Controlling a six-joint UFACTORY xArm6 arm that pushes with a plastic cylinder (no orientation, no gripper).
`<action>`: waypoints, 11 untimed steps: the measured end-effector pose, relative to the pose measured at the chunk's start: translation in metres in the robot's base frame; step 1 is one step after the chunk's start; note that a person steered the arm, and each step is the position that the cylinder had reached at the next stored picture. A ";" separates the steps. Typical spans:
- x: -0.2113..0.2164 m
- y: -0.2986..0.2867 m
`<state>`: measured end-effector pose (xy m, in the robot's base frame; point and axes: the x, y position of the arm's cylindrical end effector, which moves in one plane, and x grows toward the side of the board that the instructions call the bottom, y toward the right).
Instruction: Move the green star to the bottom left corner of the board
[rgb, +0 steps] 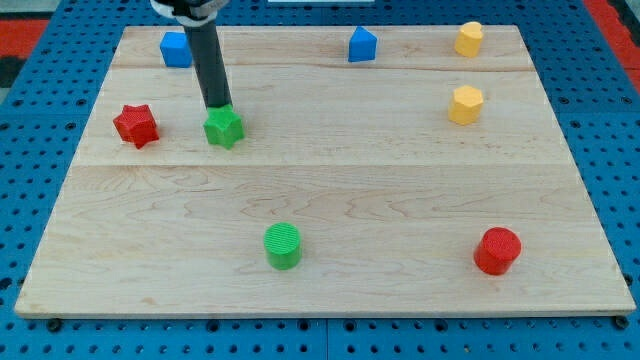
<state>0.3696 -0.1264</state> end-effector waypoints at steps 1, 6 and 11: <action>0.041 0.000; 0.125 -0.041; 0.113 -0.166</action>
